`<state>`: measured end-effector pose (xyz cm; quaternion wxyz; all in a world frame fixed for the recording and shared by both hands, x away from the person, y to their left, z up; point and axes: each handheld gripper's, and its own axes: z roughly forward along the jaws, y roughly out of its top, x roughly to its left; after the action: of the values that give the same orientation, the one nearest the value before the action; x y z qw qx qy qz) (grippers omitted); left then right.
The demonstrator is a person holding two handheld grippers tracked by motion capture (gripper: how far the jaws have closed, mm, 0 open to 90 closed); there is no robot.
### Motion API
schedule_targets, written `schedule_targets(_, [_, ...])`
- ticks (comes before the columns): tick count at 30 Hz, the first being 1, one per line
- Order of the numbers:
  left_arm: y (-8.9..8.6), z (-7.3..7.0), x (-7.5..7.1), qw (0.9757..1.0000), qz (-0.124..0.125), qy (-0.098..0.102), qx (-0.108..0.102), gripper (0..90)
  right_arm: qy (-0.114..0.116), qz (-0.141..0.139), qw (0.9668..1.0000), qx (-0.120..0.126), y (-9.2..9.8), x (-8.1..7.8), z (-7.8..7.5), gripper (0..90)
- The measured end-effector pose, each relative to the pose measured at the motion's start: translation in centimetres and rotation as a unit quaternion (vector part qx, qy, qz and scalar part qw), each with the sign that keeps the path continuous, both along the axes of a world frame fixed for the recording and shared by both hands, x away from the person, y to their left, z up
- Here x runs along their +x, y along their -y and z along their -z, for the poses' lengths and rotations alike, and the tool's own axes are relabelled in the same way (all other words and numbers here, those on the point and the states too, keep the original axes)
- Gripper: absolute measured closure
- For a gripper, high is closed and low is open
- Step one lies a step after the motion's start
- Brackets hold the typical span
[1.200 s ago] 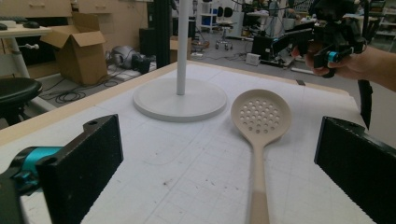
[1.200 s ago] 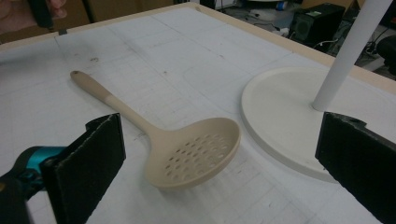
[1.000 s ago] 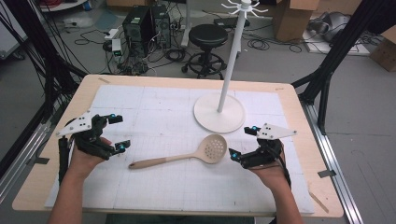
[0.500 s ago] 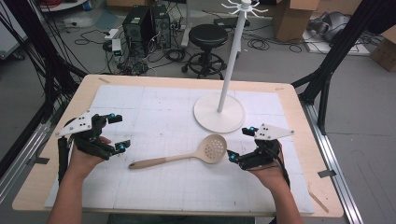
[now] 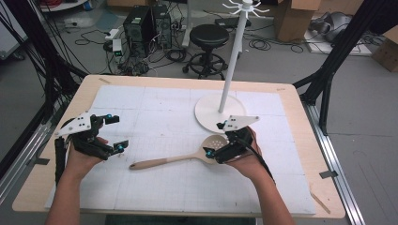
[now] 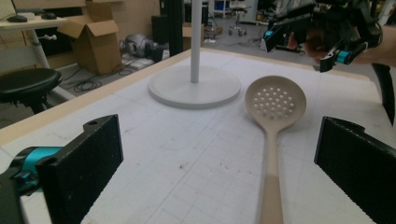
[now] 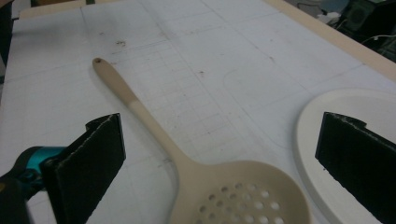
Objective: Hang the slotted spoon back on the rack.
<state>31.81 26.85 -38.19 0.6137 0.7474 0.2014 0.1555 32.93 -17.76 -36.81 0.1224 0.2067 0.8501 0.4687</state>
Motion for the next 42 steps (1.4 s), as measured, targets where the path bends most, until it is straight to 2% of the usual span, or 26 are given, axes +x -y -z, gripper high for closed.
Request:
schedule_targets(7, [0.0,0.0,-0.1,1.0000,0.000,-0.001,0.003,1.7,-0.011,-0.031,0.9990,-0.029,-3.3,1.2,-0.2,0.2])
schedule_targets(11, [-0.3,-0.1,-0.1,0.9999,-0.011,0.003,0.003,1.7,-0.012,-0.042,0.9980,-0.046,-5.0,1.7,-0.2,0.8])
schedule_targets(17, [-0.5,-0.2,-0.2,0.9999,-0.012,0.005,-0.002,1.7,-0.023,-0.070,0.9937,-0.084,-7.6,2.2,0.4,4.4])
schedule_targets(21, [-0.6,-0.3,-0.2,0.9999,-0.015,0.004,-0.001,1.7,-0.026,-0.093,0.9919,-0.082,-9.0,2.0,0.5,7.6])
schedule_targets(23, [-0.5,-0.2,-0.2,0.9999,-0.015,0.003,0.000,1.7,-0.025,-0.105,0.9894,-0.097,-9.7,1.9,0.7,13.2])
schedule_targets(24, [-0.5,-0.2,-0.2,0.9999,-0.014,0.004,0.000,1.7,-0.031,-0.117,0.9871,-0.104,-10.1,1.9,0.9,15.4])
schedule_targets(26, [-0.5,-0.2,-0.2,0.9999,-0.013,0.004,0.000,1.7,-0.030,-0.121,0.9857,-0.114,-10.5,1.9,1.0,15.5])
schedule_targets(29, [-0.5,-0.2,-0.1,0.9999,-0.014,0.005,0.001,1.7,-0.038,-0.129,0.9831,-0.125,-11.1,2.0,1.3,21.5])
schedule_targets(32, [-0.5,-0.2,-0.1,0.9999,-0.013,0.005,0.000,1.7,-0.044,-0.137,0.9788,-0.145,-11.8,2.1,1.6,25.1])
schedule_targets(36, [-0.6,-0.2,-0.1,0.9999,-0.014,0.004,-0.003,1.7,-0.049,-0.159,0.9697,-0.179,-13.1,2.0,2.2,33.9])
schedule_targets(39, [-0.5,-0.2,-0.1,0.9999,-0.013,0.004,-0.001,1.7,-0.052,-0.169,0.9646,-0.195,-14.0,2.0,2.8,36.8])
schedule_targets(41, [-0.5,-0.2,-0.1,0.9999,-0.013,0.004,0.001,1.7,-0.056,-0.173,0.9623,-0.202,-14.4,2.1,3.1,39.0])
schedule_targets(42, [-0.5,-0.2,-0.1,0.9999,-0.013,0.003,0.001,1.7,-0.066,-0.171,0.9598,-0.212,-14.7,1.9,3.3,40.5])
